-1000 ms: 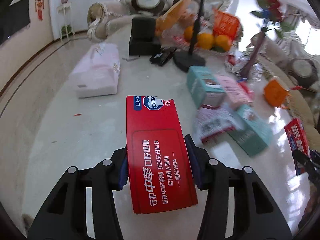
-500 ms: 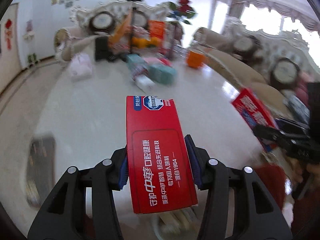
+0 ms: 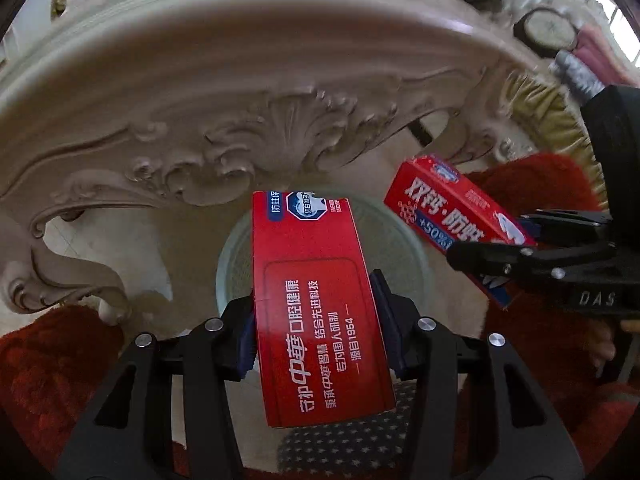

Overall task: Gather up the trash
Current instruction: 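Lower the red box with left gripper while right gripper lowers the other red box into wastebasket, then move both open grippers back up to the table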

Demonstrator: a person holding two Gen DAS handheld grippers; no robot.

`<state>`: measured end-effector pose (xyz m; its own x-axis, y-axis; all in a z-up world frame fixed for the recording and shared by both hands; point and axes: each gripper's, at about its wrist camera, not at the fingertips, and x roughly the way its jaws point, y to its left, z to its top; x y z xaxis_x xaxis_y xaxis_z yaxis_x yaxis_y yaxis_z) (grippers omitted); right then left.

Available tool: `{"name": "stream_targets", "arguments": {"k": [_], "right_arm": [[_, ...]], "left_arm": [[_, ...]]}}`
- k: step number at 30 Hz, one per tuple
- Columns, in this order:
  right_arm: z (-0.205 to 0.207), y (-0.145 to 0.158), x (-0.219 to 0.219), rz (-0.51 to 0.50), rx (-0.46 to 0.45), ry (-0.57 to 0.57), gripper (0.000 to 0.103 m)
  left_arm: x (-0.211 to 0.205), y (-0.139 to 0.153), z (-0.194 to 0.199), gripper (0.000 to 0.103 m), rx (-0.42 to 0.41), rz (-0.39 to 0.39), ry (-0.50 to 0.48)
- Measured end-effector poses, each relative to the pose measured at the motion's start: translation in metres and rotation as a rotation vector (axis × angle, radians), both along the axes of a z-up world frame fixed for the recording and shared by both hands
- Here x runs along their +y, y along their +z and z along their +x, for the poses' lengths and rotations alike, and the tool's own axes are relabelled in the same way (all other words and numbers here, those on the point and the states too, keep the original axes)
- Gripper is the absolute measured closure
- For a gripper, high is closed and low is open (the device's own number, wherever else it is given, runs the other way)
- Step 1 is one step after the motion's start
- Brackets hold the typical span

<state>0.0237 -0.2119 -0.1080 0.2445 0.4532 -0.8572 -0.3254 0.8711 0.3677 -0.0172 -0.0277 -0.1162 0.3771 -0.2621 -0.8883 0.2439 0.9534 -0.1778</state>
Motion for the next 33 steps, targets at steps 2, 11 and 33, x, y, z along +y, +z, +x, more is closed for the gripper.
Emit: {"name": "stream_targets", "arguments": {"k": [2, 11, 33], "right_arm": [[-0.002, -0.010, 0.005, -0.029, 0.008, 0.003, 0.058], [-0.011, -0.047, 0.012, -0.135, 0.028, 0.034, 0.058], [-0.023, -0.025, 0.011, -0.146, -0.056, 0.029, 0.037]], "left_arm": [[-0.002, -0.010, 0.003, 0.054, 0.023, 0.009, 0.005], [-0.006, -0.035, 0.008, 0.050, 0.102, 0.033, 0.013], [0.014, -0.022, 0.001, 0.024, 0.085, 0.041, 0.077]]}}
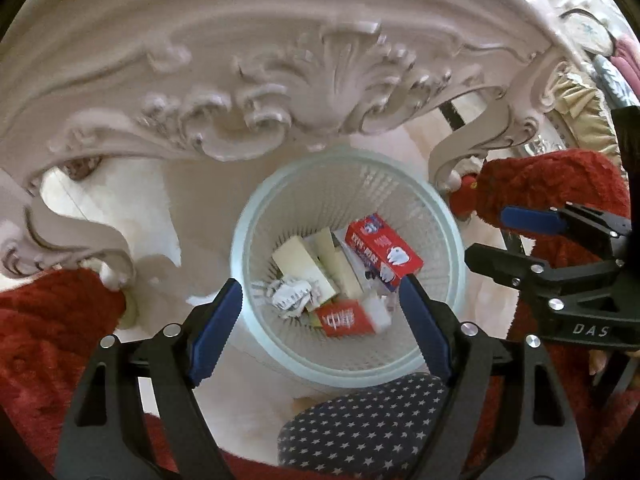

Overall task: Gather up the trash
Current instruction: 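Move both open grippers back up to the table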

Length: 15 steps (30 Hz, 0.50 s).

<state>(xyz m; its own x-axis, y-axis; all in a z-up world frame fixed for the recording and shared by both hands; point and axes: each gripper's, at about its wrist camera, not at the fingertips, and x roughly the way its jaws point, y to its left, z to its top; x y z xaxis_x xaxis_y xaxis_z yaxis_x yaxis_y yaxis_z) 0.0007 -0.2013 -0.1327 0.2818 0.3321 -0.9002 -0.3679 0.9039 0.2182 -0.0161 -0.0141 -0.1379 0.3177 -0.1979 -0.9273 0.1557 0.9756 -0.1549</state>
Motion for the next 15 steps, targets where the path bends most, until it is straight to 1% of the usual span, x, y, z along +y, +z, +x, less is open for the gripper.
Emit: {"name": "stream_targets", "arguments": {"k": [2, 3, 5, 6, 8, 9, 10, 12, 14, 15], "right_arm": [[-0.006, 0.017, -0.002, 0.023, -0.031, 0.023, 0.037], [-0.009, 0.032, -0.005, 0.040, -0.058, 0.038, 0.037], [-0.012, 0.053, -0.009, 0.077, -0.087, 0.055, 0.037], [-0.011, 0.070, -0.013, 0.108, -0.113, 0.061, 0.037], [-0.006, 0.099, -0.019, 0.157, -0.168, 0.072, 0.037], [-0.001, 0.116, -0.022, 0.172, -0.209, 0.074, 0.037], [0.004, 0.128, -0.024, 0.176, -0.244, 0.076, 0.037], [0.024, 0.154, -0.027, 0.174, -0.334, 0.078, 0.037], [0.047, 0.175, -0.025, 0.136, -0.425, 0.059, 0.037], [0.065, 0.185, -0.022, 0.118, -0.483, 0.051, 0.037]], "left_arm": [[0.005, 0.022, -0.005, 0.024, -0.029, -0.012, -0.010], [0.007, 0.030, -0.006, 0.024, -0.034, -0.022, -0.012], [0.014, 0.064, -0.007, 0.024, -0.071, -0.067, -0.024], [0.016, 0.083, -0.006, 0.024, -0.100, -0.080, -0.033], [0.019, 0.116, -0.001, 0.024, -0.161, -0.080, -0.043], [0.022, 0.138, 0.008, 0.024, -0.209, -0.060, -0.037], [0.023, 0.153, 0.016, 0.024, -0.243, -0.038, -0.024], [0.026, 0.183, 0.042, 0.024, -0.343, 0.003, 0.016], [0.029, 0.198, 0.074, 0.024, -0.397, 0.043, 0.076], [0.031, 0.203, 0.095, 0.024, -0.422, 0.044, 0.109]]}}
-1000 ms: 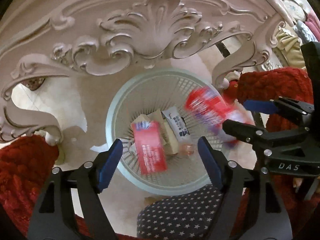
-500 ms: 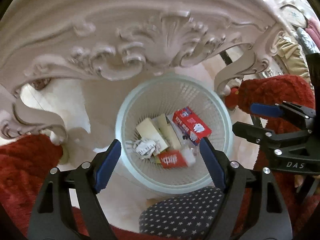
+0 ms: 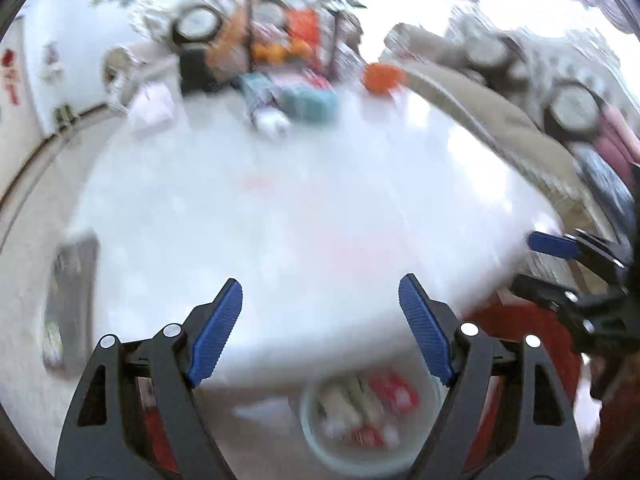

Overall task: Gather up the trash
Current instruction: 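Move both open grippers back up to the table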

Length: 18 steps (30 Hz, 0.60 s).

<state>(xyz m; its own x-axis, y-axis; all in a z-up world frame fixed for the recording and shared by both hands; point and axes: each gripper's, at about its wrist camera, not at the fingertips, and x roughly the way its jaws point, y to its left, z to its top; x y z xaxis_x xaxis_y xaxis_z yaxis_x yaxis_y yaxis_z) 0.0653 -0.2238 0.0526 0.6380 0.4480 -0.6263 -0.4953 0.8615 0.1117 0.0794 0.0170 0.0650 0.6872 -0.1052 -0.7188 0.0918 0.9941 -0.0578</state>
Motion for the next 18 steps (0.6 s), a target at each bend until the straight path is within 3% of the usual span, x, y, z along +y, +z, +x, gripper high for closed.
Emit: {"name": "stream_targets", "arguments": {"k": [3, 7, 11, 18], "right_arm": [[0.050, 0.016, 0.008, 0.001, -0.081, -0.034, 0.037], [0.126, 0.026, 0.024, 0.008, -0.107, -0.044, 0.037], [0.198, 0.028, 0.042, -0.001, -0.085, -0.030, 0.027], [0.290, 0.013, 0.091, -0.107, -0.025, 0.110, 0.027]], "left_arm": [[0.008, 0.000, 0.056, 0.024, -0.006, -0.046, 0.089], [0.018, -0.009, 0.132, 0.024, 0.008, -0.110, 0.205], [0.018, -0.021, 0.194, 0.024, 0.040, -0.111, 0.255], [0.025, -0.051, 0.259, 0.024, 0.133, -0.116, 0.320]]}}
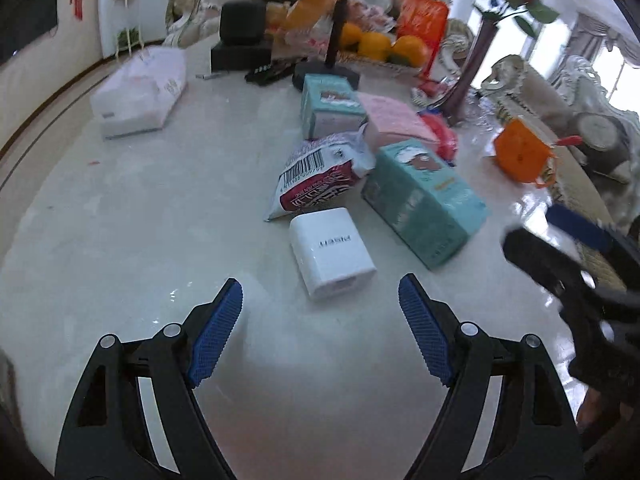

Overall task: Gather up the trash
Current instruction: 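Move both open grippers back up to the table, then grasp the white charger with left gripper while right gripper grasps the teal mosquito liquid box, then lower the white charger with left gripper while right gripper lowers the teal box into wastebasket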

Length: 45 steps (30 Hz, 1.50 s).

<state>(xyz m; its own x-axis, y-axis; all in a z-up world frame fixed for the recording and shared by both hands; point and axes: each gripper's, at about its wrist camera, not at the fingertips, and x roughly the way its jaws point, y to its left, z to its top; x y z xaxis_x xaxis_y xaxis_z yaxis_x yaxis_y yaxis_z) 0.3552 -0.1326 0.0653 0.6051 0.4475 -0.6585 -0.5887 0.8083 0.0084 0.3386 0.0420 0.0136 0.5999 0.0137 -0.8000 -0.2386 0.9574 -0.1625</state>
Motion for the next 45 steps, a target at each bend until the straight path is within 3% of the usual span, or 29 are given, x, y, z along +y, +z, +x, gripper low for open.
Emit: {"name": "stream_targets", "arguments": {"k": [6, 11, 14, 16, 18, 19, 25, 29, 35, 40, 45], "right_arm": [[0.040, -0.018, 0.032, -0.093, 0.046, 0.042, 0.027], [0.053, -0.031, 0.043, -0.094, 0.090, 0.053, 0.027], [0.056, -0.036, 0.044, -0.077, 0.114, 0.048, 0.028], [0.060, -0.039, 0.041, -0.069, 0.144, 0.036, 0.035], [0.065, -0.044, 0.038, -0.057, 0.200, 0.021, 0.057], [0.065, -0.044, 0.036, -0.048, 0.205, 0.008, 0.057], [0.049, -0.045, 0.029, -0.048, 0.206, -0.030, 0.058], [0.038, -0.044, 0.016, 0.007, 0.226, -0.055, 0.058], [0.007, -0.036, -0.004, 0.140, 0.242, -0.071, 0.058], [-0.013, -0.043, -0.016, 0.205, 0.283, -0.098, 0.058], [-0.041, -0.029, -0.031, 0.253, 0.264, -0.122, 0.058]], "left_arm": [[0.001, -0.009, 0.019, 0.024, 0.002, 0.019, 0.023], [0.001, -0.012, 0.029, 0.024, 0.004, 0.087, 0.019], [0.004, -0.011, 0.029, 0.024, -0.004, 0.075, -0.003], [0.005, -0.010, 0.027, 0.032, -0.010, 0.071, -0.019], [0.004, -0.009, 0.026, 0.056, -0.019, 0.072, -0.056], [0.002, -0.010, 0.028, 0.057, -0.011, 0.095, -0.058], [0.011, -0.009, 0.021, 0.059, -0.026, 0.063, -0.086], [0.018, -0.007, 0.006, 0.059, -0.043, 0.050, -0.104], [0.034, 0.006, -0.031, 0.062, -0.115, -0.039, -0.094], [0.029, 0.004, -0.037, 0.062, -0.099, -0.005, -0.130], [0.022, 0.017, -0.056, 0.062, -0.125, 0.031, -0.158]]}}
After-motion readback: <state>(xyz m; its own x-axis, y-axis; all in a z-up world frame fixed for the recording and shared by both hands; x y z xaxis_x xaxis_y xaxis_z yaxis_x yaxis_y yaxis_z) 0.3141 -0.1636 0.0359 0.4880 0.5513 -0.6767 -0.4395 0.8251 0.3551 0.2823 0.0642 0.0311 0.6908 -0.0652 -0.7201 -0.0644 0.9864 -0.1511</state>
